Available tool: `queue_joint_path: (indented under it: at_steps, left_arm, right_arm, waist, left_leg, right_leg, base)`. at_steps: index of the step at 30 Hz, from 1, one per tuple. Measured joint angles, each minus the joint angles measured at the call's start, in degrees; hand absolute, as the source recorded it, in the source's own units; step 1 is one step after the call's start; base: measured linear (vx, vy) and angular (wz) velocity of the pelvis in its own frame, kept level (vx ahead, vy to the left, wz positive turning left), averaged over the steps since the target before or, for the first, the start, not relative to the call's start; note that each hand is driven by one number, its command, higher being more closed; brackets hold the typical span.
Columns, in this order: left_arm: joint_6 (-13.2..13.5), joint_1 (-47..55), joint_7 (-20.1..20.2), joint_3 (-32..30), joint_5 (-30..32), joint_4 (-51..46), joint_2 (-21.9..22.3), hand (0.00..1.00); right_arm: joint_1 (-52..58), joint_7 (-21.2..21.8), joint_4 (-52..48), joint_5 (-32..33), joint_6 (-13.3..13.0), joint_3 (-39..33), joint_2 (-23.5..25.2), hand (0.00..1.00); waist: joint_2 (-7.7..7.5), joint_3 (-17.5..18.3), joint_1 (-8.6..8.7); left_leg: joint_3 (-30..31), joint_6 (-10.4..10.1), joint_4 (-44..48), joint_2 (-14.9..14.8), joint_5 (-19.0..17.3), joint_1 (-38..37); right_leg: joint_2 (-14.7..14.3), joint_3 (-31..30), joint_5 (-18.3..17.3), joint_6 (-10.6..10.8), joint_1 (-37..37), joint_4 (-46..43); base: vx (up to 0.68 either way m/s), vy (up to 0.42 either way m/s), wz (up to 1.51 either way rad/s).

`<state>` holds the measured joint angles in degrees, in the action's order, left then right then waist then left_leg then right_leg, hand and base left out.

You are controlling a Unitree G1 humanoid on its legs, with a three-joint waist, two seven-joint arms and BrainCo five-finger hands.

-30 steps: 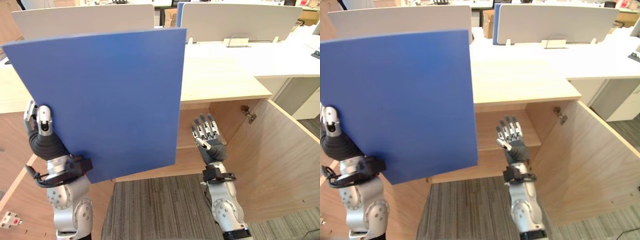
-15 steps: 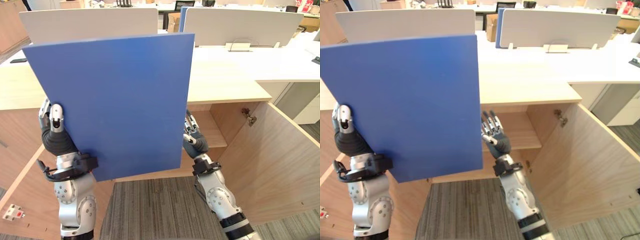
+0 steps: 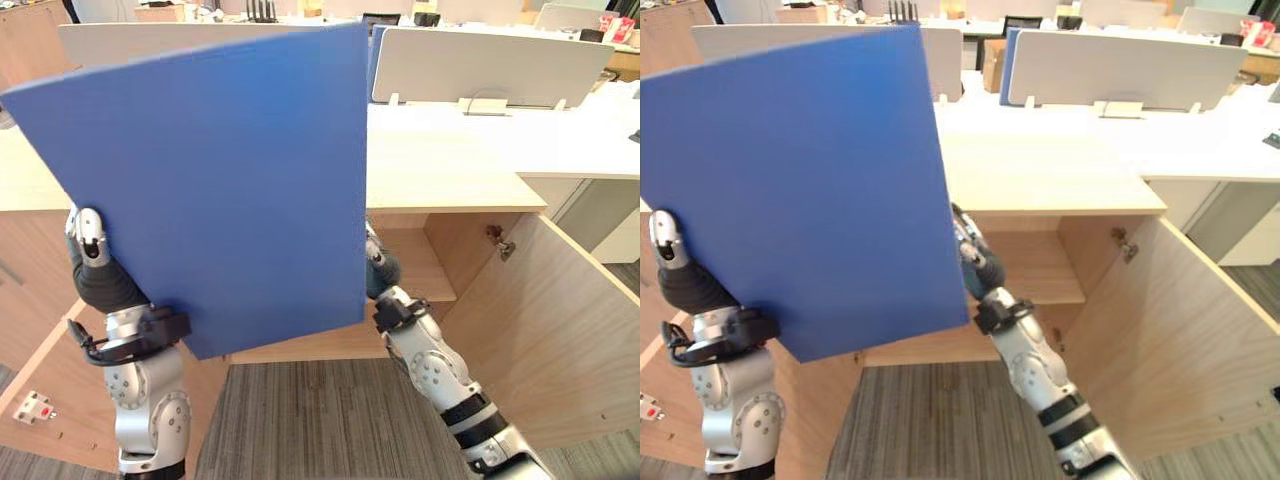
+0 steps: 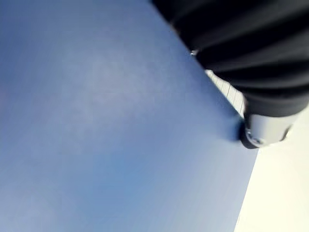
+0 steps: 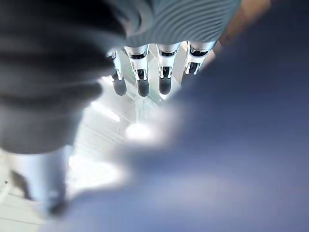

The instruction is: Walk over to the cabinet, pick up the folder, carry it to the office cabinet, place the folder inside the office cabinet, then close the office cabinet door

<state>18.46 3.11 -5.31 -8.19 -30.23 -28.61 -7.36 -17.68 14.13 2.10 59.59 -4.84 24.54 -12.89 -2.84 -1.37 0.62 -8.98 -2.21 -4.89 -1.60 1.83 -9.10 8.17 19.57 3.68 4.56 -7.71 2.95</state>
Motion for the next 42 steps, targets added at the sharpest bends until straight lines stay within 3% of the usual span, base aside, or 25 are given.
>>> queue_joint_path:
  at_steps: [9,18,28,34,42]
  left_arm:
    - [-0.44,0.02,0.12,0.65,0.83,-0.01,-0.72,1.0]
    - [-1.67,0.54,0.92,0.57,3.0,0.04,0.52,1.0]
    - [-1.76,0.67,0.68,-2.35,5.09,0.04,2.58,1.0]
    - [-1.77,2.18,0.12,-3.4,6.37,0.04,3.7,1.0]
    - [-1.78,2.37,-0.61,-3.86,8.23,0.03,4.87,1.0]
  right_arm:
    - [-0.88,0.31,-0.1,-1.0,0.44,-1.46,0.12,0.0]
    - [1.9,-4.18,-2.63,-13.03,-0.56,-15.49,2.51,0.0]
    - [3.67,-9.06,-5.48,-24.85,-1.92,-23.06,5.36,0.0]
    - [4.03,-12.45,-8.25,-31.76,-3.25,-25.76,7.56,0.0]
    - [6.66,-12.28,-11.74,-32.85,-3.33,-25.53,9.82,0.0]
  waist:
    - [-0.01,0.14,-0.12]
    - [0.0,0.14,0.01]
    - [0.02,0.14,0.19]
    - [0.05,0.12,0.4]
    - [0.14,0.0,0.41]
  left_leg:
    - [0.03,0.07,-0.02,0.06,0.32,0.11]
    - [0.03,0.09,-0.02,0.06,0.37,0.07]
    - [0.01,0.09,-0.02,0.05,0.37,0.0]
    - [-0.01,0.09,-0.01,0.05,0.36,0.02]
    - [-0.15,0.09,-0.02,0.02,0.33,-0.02]
  right_leg:
    - [0.13,-0.04,0.0,0.0,0.33,-0.49]
    - [0.13,-0.04,0.01,0.0,0.31,-0.48]
    - [0.13,-0.06,0.01,0.0,0.24,-0.46]
    - [0.12,-0.07,0.02,0.0,0.23,-0.37]
    - [0.1,-0.21,0.02,0.0,0.24,-0.36]
  base:
    - [-0.05,0.009,0.0]
    - [-0.02,0.005,0.0]
    - [0.0,0.0,0.0]
    - [0.0,0.0,0.0]
    - [0.0,0.0,0.0]
